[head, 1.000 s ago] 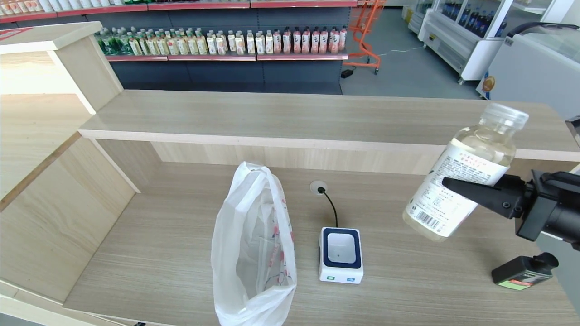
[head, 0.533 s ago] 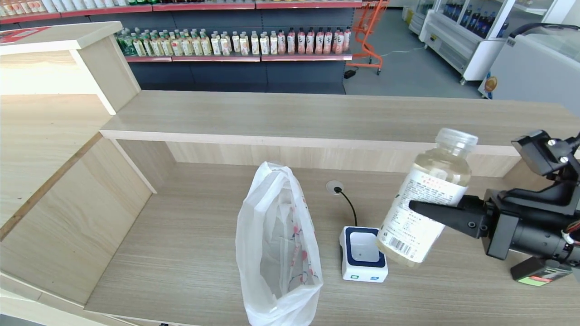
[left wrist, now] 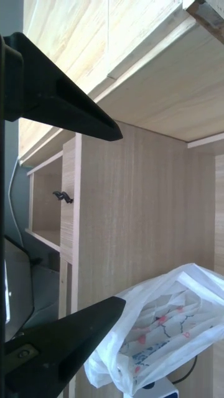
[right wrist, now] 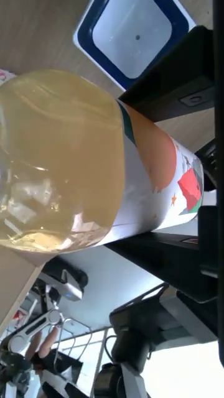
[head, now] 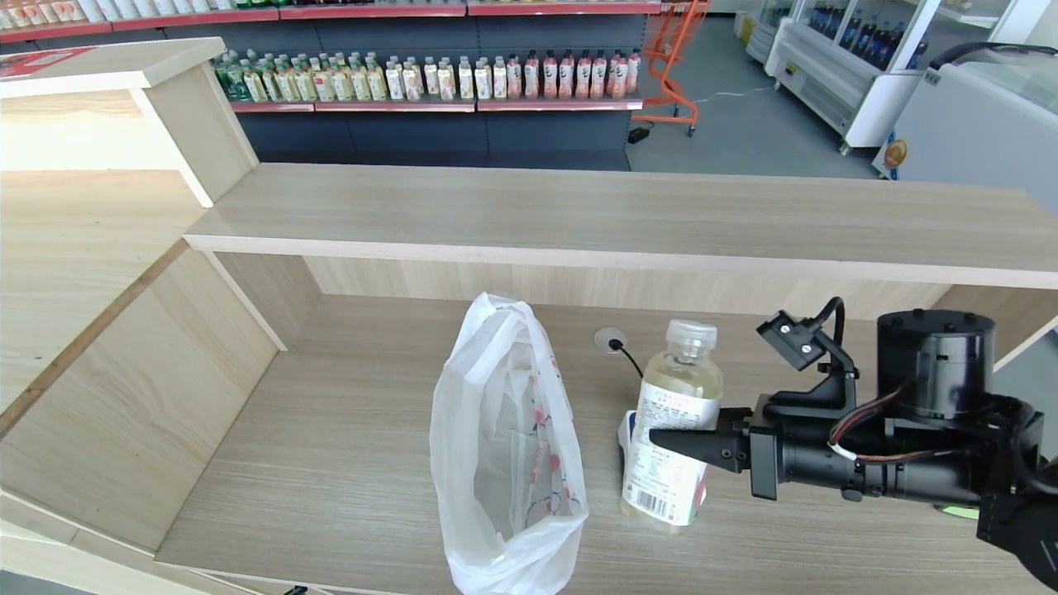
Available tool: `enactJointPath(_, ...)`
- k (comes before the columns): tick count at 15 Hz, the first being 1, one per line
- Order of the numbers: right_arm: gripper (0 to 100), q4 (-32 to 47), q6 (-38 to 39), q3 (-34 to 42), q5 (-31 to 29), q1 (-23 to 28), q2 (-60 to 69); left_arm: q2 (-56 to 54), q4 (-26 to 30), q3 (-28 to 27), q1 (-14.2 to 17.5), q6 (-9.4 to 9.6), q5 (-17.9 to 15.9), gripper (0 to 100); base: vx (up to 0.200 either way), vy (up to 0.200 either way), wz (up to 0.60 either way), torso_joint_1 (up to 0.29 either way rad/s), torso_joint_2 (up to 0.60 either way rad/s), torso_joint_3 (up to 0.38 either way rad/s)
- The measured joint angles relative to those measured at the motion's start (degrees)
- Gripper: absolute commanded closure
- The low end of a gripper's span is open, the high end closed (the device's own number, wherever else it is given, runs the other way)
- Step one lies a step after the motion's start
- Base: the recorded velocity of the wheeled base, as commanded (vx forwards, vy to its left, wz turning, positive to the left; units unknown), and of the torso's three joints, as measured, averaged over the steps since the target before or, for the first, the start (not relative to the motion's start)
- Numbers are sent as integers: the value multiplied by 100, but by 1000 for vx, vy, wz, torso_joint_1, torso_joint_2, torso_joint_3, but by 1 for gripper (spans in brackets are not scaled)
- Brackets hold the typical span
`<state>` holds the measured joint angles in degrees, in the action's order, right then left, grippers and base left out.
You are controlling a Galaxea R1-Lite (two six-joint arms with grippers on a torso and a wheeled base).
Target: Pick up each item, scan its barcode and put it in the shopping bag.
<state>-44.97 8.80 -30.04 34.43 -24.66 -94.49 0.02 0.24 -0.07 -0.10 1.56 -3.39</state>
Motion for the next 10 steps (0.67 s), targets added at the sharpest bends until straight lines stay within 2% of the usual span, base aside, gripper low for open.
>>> enactJointPath(3,100,-757,-394,-278,2,-304,-855,0,2,2,0,0,-5,0,0,0,0,0,0,0)
enactJointPath(5,100,-1161,-646,-761,-2,-551,-1513,0,0,2,0,2,-5,0,0,0,0,0,0,0)
enactJointPath(10,100,-1440,-1892,-2181,-30,-933,-2988,0,0,0,0,2,-5,0,0,0,0,0,0,0)
